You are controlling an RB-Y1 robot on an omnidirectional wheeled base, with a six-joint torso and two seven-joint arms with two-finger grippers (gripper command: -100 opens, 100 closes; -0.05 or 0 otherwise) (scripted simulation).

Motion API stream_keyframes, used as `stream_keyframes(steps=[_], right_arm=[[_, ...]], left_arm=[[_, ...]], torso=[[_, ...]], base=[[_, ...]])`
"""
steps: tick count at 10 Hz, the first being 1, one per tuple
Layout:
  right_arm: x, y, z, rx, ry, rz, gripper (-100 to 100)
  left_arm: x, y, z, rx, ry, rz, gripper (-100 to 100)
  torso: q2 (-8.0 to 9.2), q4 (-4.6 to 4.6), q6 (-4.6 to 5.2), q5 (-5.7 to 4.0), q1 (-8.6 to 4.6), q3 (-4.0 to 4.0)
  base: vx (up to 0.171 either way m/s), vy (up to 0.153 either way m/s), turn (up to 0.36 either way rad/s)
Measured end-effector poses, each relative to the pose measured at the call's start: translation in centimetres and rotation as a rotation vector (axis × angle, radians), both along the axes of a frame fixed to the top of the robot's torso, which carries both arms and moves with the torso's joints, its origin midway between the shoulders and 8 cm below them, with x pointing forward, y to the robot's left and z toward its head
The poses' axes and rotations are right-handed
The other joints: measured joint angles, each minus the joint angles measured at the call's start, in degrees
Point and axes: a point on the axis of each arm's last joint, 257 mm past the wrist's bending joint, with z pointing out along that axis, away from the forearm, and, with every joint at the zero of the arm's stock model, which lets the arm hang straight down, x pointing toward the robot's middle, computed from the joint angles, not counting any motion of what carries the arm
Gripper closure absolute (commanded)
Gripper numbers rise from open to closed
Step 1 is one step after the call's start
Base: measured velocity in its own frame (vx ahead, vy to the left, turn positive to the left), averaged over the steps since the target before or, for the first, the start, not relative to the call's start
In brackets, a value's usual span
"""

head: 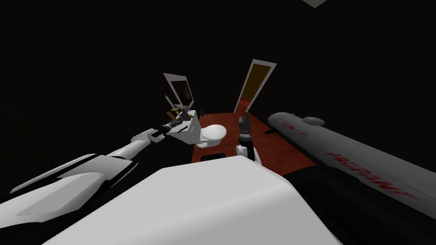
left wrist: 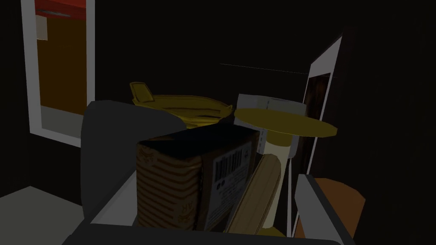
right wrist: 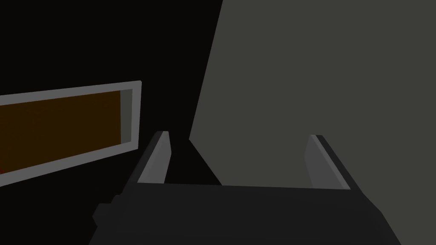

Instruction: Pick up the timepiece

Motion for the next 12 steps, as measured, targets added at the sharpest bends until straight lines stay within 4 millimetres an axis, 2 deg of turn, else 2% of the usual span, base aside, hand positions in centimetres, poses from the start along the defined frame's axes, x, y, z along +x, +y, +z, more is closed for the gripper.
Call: stream_keyframes(steps=[1, 3, 5, 6, 10, 11, 12], right_arm=[[0.0, 0.0, 0.0, 0.000, 0.000, 0.000, 0], [0.0, 0.0, 0.0, 0.000, 0.000, 0.000, 0], [0.0, 0.0, 0.0, 0.000, 0.000, 0.000, 0], [0.0, 0.0, 0.0, 0.000, 0.000, 0.000, 0], [0.0, 0.0, 0.0, 0.000, 0.000, 0.000, 0], [0.0, 0.0, 0.0, 0.000, 0.000, 0.000, 0], [0.0, 0.0, 0.0, 0.000, 0.000, 0.000, 0]], left_arm=[[0.3, 0.8, 0.2, 0.004, -0.002, 0.016, -100], [1.3, 1.0, 1.2, 0.019, -0.008, 0.015, -100], [2.4, 1.7, 2.8, 0.031, -0.025, 0.037, -100], [2.4, 1.8, 2.8, 0.032, -0.027, 0.037, 100], [2.4, 1.9, 2.8, 0.034, -0.026, 0.039, 100], [2.4, 1.9, 2.8, 0.035, -0.026, 0.039, 0], [2.4, 1.9, 2.8, 0.035, -0.026, 0.039, 100]], torso=[[0.16, -0.06, -0.06, 0.03, -0.01, 0.05], [1.23, -0.70, 0.08, 0.18, -0.20, 0.27], [1.92, -1.01, 0.12, 0.23, -0.29, 0.47], [1.99, -1.01, 0.11, 0.24, -0.27, 0.51], [1.98, -1.03, 0.17, 0.29, -0.21, 0.49], [1.97, -1.03, 0.18, 0.30, -0.21, 0.49], [1.97, -1.03, 0.19, 0.30, -0.21, 0.49]], base=[[-0.068, -0.016, -0.058], [-0.065, -0.019, -0.016], [-0.023, 0.001, 0.000], [0.000, 0.000, 0.000], [0.000, 0.000, 0.000], [0.000, 0.000, 0.000], [0.086, 0.015, 0.056]])
